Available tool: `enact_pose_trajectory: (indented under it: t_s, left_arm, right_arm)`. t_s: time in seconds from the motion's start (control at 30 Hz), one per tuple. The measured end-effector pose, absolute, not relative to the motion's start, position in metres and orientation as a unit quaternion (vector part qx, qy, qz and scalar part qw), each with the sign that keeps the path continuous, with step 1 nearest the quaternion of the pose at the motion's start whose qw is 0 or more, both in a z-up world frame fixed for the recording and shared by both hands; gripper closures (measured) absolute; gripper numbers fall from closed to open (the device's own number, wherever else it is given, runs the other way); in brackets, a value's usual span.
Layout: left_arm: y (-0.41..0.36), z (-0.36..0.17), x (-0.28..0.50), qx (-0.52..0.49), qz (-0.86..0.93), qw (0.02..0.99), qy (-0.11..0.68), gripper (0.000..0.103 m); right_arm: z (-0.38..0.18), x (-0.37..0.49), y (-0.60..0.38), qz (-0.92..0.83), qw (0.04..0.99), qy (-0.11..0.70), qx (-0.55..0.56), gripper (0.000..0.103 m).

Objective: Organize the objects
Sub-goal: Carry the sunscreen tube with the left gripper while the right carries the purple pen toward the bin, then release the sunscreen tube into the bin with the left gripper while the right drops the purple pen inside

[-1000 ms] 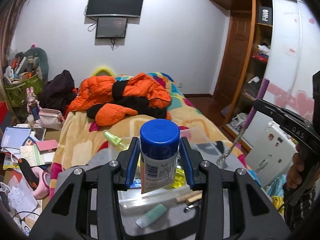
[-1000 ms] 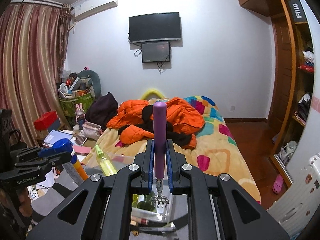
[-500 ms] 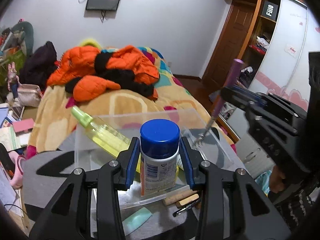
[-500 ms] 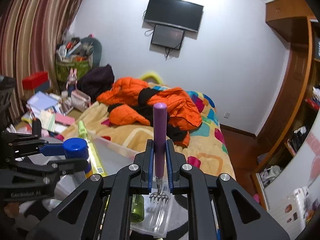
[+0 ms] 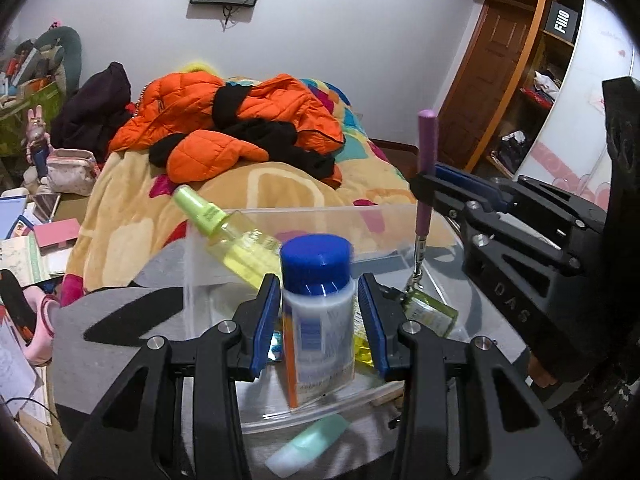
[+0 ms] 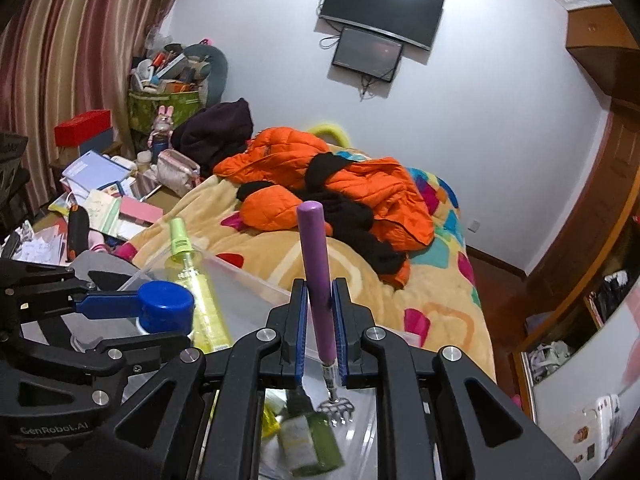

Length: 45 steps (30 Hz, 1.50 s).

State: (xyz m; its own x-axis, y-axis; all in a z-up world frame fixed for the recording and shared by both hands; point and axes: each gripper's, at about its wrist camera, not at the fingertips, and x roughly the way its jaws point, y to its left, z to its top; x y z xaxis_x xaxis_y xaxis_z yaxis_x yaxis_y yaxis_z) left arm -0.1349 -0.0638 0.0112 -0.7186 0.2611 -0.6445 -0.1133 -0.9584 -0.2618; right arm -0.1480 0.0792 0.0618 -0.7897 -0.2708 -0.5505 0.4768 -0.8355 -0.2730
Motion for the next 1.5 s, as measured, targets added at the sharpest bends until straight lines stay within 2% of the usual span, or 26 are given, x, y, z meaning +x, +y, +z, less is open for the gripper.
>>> enact_pose_trajectory:
  t_s: [0.7, 0.8, 1.07, 1.27, 1.33, 1.4, 1.5]
  left_arm:
    - [-0.093, 0.011, -0.119, -0.36, 0.929, 0.04, -0.071, 0.063]
    - [-0.097, 0.012, -0.116, -0.359, 0.93, 0.036, -0.071, 0.059]
    - [-0.097, 0.012, -0.111, -0.358, 0.93, 0.033, -0.071, 0.052]
    - [-0.088, 0.02, -0.102, -0.346, 0.936, 0.032, -0.062, 0.043]
    - [-0.085, 0.024, -0.099, -0.343, 0.937, 0.029, -0.06, 0.033]
    - [-0.081, 0.029, -0.096, -0.338, 0.939, 0.025, -0.056, 0.029]
    - [-0.075, 0.035, -0.093, -0.336, 0.94, 0.023, -0.05, 0.023]
  right_arm:
    - [0.022, -0.169, 0.044, -0.876, 0.304, 0.158, 0.34, 0.084]
    - [0.017, -0.175, 0.042, -0.859, 0.328, 0.133, 0.369, 0.084]
    - [0.015, -0.165, 0.046, -0.855, 0.331, 0.135, 0.377, 0.084]
    - [0.03, -0.153, 0.071, -0.861, 0.326, 0.119, 0.373, 0.076]
    - [0.035, -0.15, 0.08, -0.863, 0.324, 0.113, 0.371, 0.072]
    - [0.038, -0.146, 0.09, -0.86, 0.326, 0.102, 0.378, 0.062]
    - [0.043, -0.141, 0.107, -0.861, 0.326, 0.083, 0.383, 0.054]
